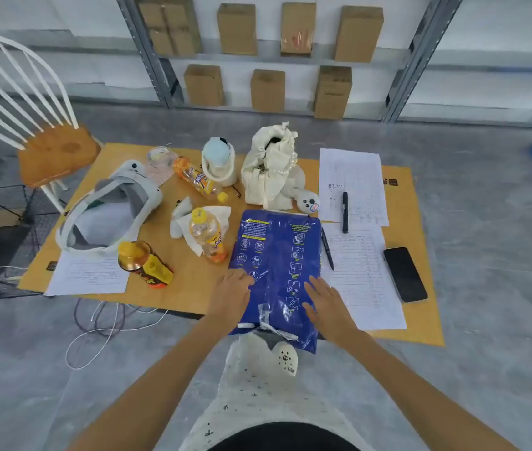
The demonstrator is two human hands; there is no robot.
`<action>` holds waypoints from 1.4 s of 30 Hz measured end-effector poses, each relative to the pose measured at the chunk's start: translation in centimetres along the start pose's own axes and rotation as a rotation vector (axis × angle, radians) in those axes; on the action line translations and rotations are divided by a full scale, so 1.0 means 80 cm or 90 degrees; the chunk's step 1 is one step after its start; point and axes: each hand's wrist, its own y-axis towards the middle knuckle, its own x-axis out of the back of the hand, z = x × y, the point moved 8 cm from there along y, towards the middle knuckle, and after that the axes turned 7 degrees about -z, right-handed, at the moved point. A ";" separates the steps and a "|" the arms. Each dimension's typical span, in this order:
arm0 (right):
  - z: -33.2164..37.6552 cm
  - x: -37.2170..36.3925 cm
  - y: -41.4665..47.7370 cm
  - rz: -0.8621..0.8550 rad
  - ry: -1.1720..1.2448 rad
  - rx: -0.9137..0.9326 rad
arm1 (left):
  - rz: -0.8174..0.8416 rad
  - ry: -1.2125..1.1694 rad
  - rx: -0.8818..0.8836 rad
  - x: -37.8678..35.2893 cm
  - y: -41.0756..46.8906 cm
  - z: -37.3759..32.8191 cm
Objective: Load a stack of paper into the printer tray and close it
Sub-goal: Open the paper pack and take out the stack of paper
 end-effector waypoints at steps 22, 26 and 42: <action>-0.007 -0.053 -0.006 0.086 0.066 -0.057 | 0.092 -0.234 0.168 -0.090 -0.009 0.019; -0.006 -0.056 -0.006 0.095 0.061 -0.068 | 0.127 -0.176 0.081 -0.088 -0.024 0.010; -0.011 -0.103 -0.020 0.117 -0.092 -0.086 | 0.341 0.204 -0.320 -0.138 -0.113 0.027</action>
